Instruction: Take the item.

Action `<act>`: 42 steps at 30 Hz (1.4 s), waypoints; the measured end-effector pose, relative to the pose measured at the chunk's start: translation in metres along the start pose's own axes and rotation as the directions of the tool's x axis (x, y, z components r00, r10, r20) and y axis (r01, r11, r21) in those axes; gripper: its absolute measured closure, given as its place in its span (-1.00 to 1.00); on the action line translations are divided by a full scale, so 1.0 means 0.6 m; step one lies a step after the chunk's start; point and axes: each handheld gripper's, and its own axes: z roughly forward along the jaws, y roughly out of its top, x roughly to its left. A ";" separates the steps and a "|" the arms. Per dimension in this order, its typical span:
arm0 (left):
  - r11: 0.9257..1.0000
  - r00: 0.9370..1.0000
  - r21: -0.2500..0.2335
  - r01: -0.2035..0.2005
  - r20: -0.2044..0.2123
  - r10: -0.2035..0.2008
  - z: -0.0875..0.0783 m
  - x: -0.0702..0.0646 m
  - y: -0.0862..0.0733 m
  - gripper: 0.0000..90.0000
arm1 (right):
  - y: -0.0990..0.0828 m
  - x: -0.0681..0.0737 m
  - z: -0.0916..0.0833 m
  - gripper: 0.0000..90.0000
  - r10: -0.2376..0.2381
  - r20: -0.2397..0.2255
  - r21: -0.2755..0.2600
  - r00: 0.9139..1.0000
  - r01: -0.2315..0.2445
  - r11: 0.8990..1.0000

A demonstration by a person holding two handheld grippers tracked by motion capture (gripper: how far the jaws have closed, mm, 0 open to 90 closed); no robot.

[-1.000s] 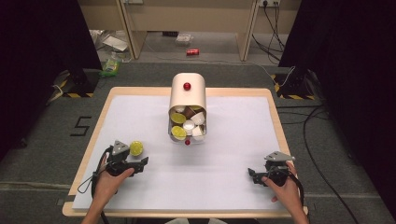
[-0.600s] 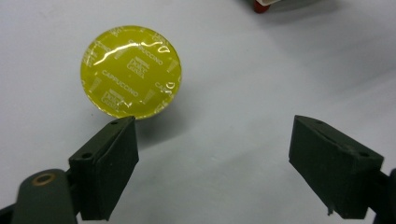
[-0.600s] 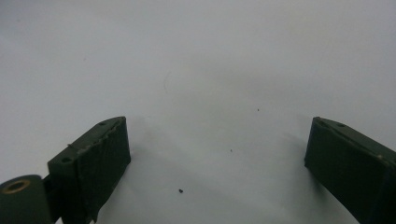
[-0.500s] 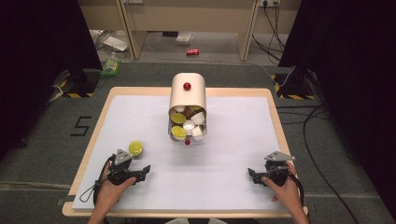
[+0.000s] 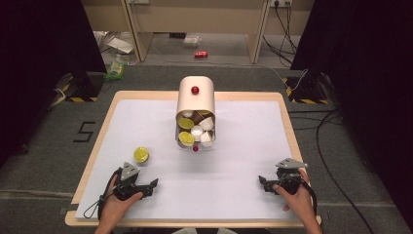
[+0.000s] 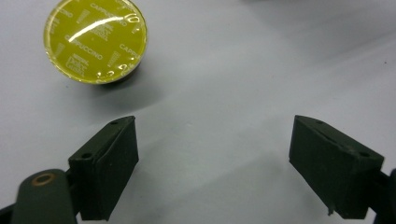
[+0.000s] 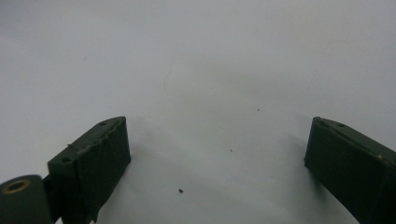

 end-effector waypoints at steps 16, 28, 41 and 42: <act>0.997 0.998 0.042 -0.062 -0.011 0.063 -0.005 -0.021 -0.008 -0.65 | 0.000 0.000 0.000 -0.84 0.000 0.000 0.000 1.000 0.000 1.000; 0.999 0.999 0.002 -0.041 -0.008 0.041 -0.012 -0.026 -0.026 -0.64 | 0.000 0.000 0.000 -0.84 0.000 0.000 0.000 1.000 0.000 1.000; 0.999 0.999 -0.031 -0.031 -0.019 0.030 -0.012 -0.028 -0.034 -0.64 | 0.000 0.000 0.000 -0.84 -0.001 0.000 0.000 1.000 0.001 1.000; 0.999 0.999 -0.031 -0.031 -0.019 0.030 -0.012 -0.028 -0.034 -0.64 | 0.000 0.000 0.000 -0.84 0.000 0.000 0.000 1.000 0.000 1.000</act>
